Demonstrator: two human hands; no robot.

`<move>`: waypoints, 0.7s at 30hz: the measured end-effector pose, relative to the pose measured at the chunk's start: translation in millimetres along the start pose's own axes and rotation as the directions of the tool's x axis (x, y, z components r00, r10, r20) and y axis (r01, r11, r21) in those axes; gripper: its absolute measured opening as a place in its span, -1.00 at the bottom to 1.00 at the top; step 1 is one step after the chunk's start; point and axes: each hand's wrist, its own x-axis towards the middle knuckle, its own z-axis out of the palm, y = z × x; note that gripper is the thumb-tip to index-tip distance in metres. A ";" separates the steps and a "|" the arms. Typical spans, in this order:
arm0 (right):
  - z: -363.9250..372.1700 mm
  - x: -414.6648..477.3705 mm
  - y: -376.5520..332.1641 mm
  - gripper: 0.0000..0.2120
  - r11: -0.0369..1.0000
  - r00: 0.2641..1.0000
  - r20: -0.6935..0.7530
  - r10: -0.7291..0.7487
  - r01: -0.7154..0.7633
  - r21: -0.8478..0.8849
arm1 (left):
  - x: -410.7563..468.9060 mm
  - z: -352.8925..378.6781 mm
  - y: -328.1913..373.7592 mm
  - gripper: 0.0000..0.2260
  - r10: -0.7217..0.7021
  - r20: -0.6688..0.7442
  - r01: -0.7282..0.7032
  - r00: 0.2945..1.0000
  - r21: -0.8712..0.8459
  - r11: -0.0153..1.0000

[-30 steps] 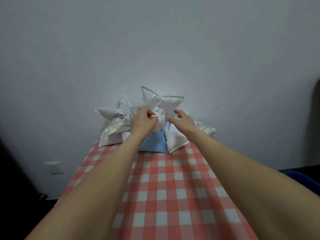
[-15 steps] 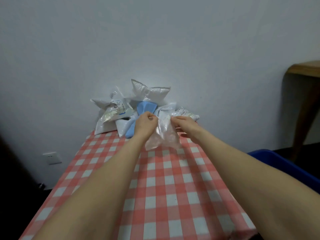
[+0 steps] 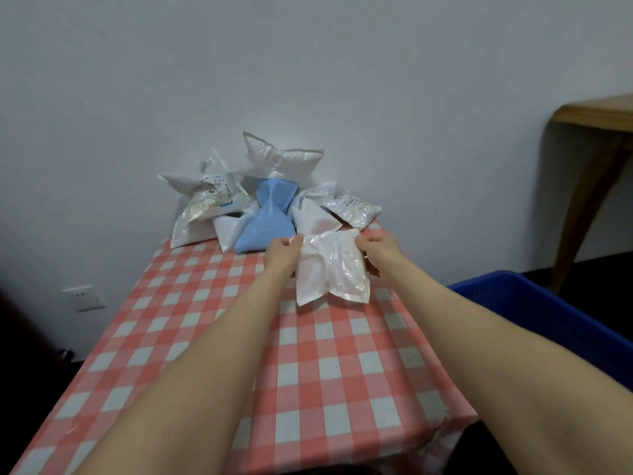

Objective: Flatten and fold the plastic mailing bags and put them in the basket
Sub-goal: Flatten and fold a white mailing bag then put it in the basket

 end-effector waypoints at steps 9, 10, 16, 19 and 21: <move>14.2 5.7 16.3 -0.50 0.931 0.996 0.060 0.071 -0.045 -0.363 | -5.3 13.7 -33.4 -0.69 -0.097 0.025 0.096 0.995 0.019 0.995; 16.3 3.0 19.5 -0.42 0.903 0.995 0.068 0.072 -0.036 -0.429 | -5.8 15.8 -32.3 -0.69 -0.100 -0.012 0.100 0.995 0.042 0.994; 13.9 1.9 29.4 -0.56 0.813 0.998 0.007 -0.057 0.050 -0.580 | -12.4 23.5 -31.4 -0.69 0.002 -0.121 0.033 0.993 0.290 0.956; 7.4 3.4 32.6 -0.56 0.770 0.999 0.016 -0.046 0.046 -0.637 | -10.0 21.2 -37.4 -0.69 -0.024 -0.063 0.046 0.998 0.372 0.927; 3.7 2.2 34.0 -0.49 0.701 1.000 -0.015 -0.013 -0.002 -0.713 | -9.0 19.3 -39.1 -0.65 -0.063 -0.043 0.075 0.997 0.426 0.902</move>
